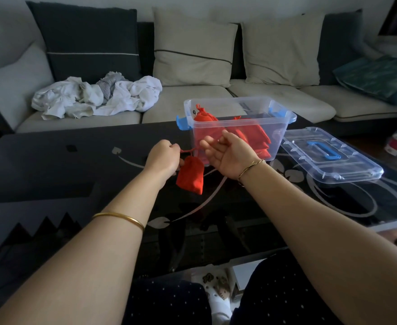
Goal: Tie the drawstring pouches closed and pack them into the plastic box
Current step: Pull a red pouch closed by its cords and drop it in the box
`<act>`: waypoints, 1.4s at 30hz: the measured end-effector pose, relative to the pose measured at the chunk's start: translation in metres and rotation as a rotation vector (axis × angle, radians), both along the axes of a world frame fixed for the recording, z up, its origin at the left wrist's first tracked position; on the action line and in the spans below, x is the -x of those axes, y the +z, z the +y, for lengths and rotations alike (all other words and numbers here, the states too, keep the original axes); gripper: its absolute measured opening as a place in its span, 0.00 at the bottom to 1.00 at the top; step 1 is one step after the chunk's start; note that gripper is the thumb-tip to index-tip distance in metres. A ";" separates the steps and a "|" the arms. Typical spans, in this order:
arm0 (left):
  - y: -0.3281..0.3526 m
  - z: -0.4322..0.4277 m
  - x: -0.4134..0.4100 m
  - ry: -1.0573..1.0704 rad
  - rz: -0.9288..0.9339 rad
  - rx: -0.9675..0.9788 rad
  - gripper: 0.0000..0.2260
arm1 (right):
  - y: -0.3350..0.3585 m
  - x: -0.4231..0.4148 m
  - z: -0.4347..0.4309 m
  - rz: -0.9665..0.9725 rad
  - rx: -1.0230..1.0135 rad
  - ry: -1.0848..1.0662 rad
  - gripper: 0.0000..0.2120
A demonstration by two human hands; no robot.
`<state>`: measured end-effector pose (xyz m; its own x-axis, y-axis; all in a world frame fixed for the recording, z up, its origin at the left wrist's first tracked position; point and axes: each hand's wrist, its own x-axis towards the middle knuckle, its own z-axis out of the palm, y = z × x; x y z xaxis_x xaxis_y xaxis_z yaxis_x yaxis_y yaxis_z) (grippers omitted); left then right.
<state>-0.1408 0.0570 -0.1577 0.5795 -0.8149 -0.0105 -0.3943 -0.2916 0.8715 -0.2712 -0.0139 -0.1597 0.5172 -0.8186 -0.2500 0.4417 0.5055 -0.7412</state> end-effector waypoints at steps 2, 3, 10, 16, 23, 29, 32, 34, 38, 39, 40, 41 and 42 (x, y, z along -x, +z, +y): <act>0.001 0.001 0.000 0.032 0.071 0.007 0.13 | -0.003 0.001 -0.003 0.096 0.020 -0.042 0.18; 0.003 0.002 0.000 0.056 0.107 0.024 0.13 | -0.006 0.004 -0.005 0.158 0.025 -0.062 0.18; 0.015 0.003 0.004 -0.018 0.570 0.352 0.09 | -0.017 0.005 -0.009 0.341 -0.016 -0.076 0.18; 0.013 0.006 0.003 -0.117 0.444 0.168 0.12 | -0.005 0.002 -0.007 0.246 0.125 -0.097 0.17; 0.009 0.010 0.005 -0.342 0.337 -0.016 0.06 | 0.009 -0.001 0.000 0.249 0.359 -0.013 0.15; 0.010 0.010 0.011 -0.335 0.232 -0.012 0.06 | 0.012 -0.003 0.007 0.235 0.406 0.058 0.14; 0.010 0.009 0.012 -0.309 0.280 -0.018 0.07 | 0.011 -0.003 0.006 0.370 0.376 0.073 0.15; 0.011 0.009 0.012 -0.281 0.323 -0.016 0.07 | 0.009 -0.003 0.006 0.553 0.350 0.111 0.17; 0.011 0.009 0.011 -0.235 0.373 -0.011 0.06 | 0.009 -0.004 0.008 0.672 0.375 0.202 0.12; 0.010 0.009 0.011 -0.234 0.377 -0.008 0.06 | 0.009 -0.003 0.008 0.686 0.410 0.211 0.11; 0.010 0.009 0.010 -0.233 0.375 -0.005 0.06 | 0.009 -0.003 0.009 0.700 0.449 0.223 0.10; 0.010 0.009 0.010 -0.228 0.368 0.000 0.06 | 0.009 -0.002 0.010 0.711 0.491 0.235 0.09; 0.010 0.009 0.009 -0.215 0.358 0.003 0.05 | 0.008 -0.002 0.010 0.716 0.532 0.244 0.06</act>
